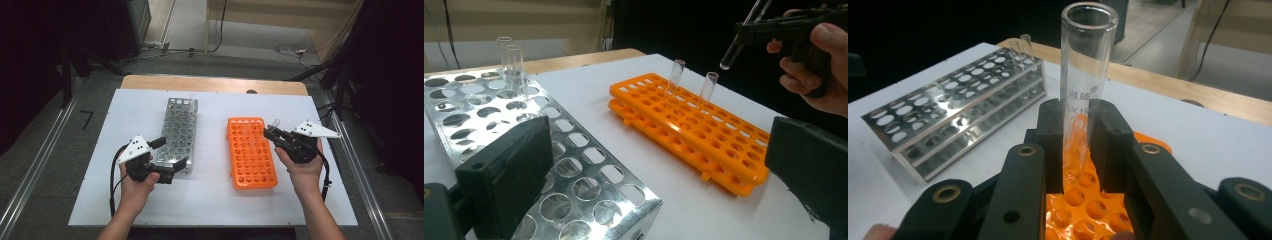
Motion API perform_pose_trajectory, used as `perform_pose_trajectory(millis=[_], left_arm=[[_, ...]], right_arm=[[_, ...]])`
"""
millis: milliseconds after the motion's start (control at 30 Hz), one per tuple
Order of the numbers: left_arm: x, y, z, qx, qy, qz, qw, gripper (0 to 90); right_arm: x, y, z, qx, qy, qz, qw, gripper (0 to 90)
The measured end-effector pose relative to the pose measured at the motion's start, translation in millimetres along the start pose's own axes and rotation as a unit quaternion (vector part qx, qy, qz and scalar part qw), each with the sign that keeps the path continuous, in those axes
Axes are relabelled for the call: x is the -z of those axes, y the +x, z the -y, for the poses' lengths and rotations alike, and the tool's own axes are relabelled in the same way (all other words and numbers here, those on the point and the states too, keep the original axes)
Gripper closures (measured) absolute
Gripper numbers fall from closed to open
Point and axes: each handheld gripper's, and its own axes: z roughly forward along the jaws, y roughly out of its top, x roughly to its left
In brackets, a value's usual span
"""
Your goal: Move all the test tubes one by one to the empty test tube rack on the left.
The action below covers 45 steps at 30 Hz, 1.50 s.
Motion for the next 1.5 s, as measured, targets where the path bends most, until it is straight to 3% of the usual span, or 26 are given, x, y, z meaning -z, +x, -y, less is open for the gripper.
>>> perform_pose_trajectory(millis=[467, 767, 1500], left_arm=[[0.8, -3.1, -2.2, -0.004, -0.003, 0.004, 1.0000, 0.0], [0.4, -3.1, -1.8, -0.007, 0.000, 0.004, 1.0000, 0.0], [-4.2, -10.4, -2.1, -0.011, 0.005, 0.026, 0.9996, 0.0]], right_arm=[[3.1, 23.7, -10.2, 0.015, -0.009, -0.044, 0.9989, 73.7], [-3.8, 37.3, -7.7, 0.022, -0.005, -0.085, 0.9961, 73.6], [-30.1, 73.4, 9.4, 0.046, 0.037, -0.137, 0.9889, 73.7]])
